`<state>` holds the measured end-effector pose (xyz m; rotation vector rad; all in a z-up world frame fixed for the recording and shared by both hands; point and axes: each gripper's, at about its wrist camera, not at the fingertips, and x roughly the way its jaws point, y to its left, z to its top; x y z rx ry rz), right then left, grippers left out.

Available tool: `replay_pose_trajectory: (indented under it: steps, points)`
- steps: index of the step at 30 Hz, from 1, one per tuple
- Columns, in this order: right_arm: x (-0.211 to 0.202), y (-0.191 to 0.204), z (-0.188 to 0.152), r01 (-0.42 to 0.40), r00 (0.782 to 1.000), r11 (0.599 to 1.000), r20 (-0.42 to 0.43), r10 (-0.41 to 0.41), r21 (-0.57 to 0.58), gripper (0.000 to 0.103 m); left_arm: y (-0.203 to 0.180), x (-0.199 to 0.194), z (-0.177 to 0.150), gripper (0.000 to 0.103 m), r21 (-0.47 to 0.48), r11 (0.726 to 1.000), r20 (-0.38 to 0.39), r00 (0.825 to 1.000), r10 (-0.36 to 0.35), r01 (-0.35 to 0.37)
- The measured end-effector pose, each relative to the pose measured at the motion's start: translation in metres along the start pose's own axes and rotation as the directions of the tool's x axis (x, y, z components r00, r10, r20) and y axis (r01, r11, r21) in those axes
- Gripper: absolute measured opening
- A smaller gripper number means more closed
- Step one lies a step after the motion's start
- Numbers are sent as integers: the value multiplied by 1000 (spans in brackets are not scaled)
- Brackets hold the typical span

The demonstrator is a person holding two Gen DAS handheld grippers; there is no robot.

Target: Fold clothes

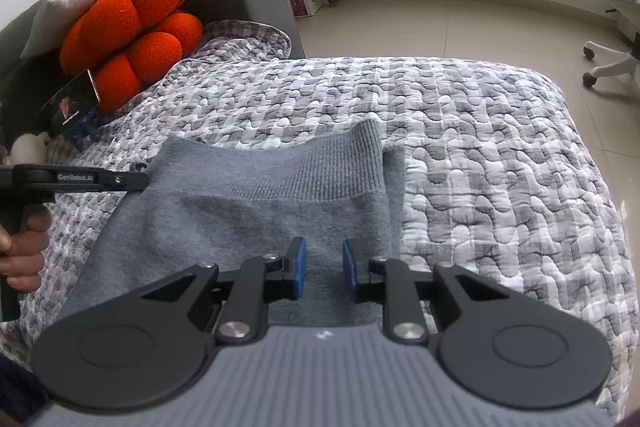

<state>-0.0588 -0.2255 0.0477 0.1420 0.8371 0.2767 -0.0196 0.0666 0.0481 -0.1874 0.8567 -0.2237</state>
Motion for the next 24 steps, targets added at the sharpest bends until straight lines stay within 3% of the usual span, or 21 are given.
replay_pose_trajectory:
  steps: [13,24]
  points:
    - [0,0,-1,-5,1000,1000,6,5,-5,25,2,-2,-1,7,-20,1000,33,999,9,-8]
    - [-1,0,-1,0,1000,1000,6,0,-4,25,6,10,2,8,-54,997,33,998,-57,59]
